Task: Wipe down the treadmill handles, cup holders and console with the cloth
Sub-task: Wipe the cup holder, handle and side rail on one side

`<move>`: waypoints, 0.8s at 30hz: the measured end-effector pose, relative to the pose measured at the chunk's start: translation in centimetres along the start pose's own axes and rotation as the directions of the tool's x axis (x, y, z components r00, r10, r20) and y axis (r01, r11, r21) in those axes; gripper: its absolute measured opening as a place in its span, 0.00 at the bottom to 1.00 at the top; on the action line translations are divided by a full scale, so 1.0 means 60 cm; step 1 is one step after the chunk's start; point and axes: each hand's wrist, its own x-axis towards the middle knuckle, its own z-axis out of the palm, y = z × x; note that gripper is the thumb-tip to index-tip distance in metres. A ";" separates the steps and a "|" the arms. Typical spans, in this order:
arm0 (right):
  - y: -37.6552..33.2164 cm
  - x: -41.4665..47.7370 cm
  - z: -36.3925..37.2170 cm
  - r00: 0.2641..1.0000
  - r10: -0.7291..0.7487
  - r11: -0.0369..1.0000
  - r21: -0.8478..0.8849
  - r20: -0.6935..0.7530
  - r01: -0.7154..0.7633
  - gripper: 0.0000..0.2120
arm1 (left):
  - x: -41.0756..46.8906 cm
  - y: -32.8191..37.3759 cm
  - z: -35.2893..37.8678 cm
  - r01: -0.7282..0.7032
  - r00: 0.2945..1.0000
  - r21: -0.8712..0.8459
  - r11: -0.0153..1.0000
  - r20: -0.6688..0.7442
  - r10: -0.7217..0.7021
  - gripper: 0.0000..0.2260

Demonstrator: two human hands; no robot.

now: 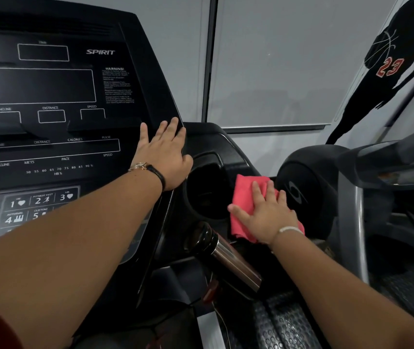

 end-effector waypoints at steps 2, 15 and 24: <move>-0.006 -0.024 0.003 0.989 -0.145 0.984 -0.104 -0.020 0.143 0.43 | -0.001 0.001 -0.001 -0.003 1.000 0.002 1.000 0.003 0.003 0.28; 0.020 0.062 -0.001 0.993 0.114 0.975 0.189 0.008 -0.114 0.30 | 0.000 0.000 -0.001 -0.003 1.000 -0.003 1.000 0.010 0.003 0.29; 0.015 -0.073 0.001 0.793 -0.604 0.764 -0.229 0.076 0.603 0.31 | -0.001 0.000 -0.003 -0.006 1.000 -0.026 1.000 0.000 0.006 0.29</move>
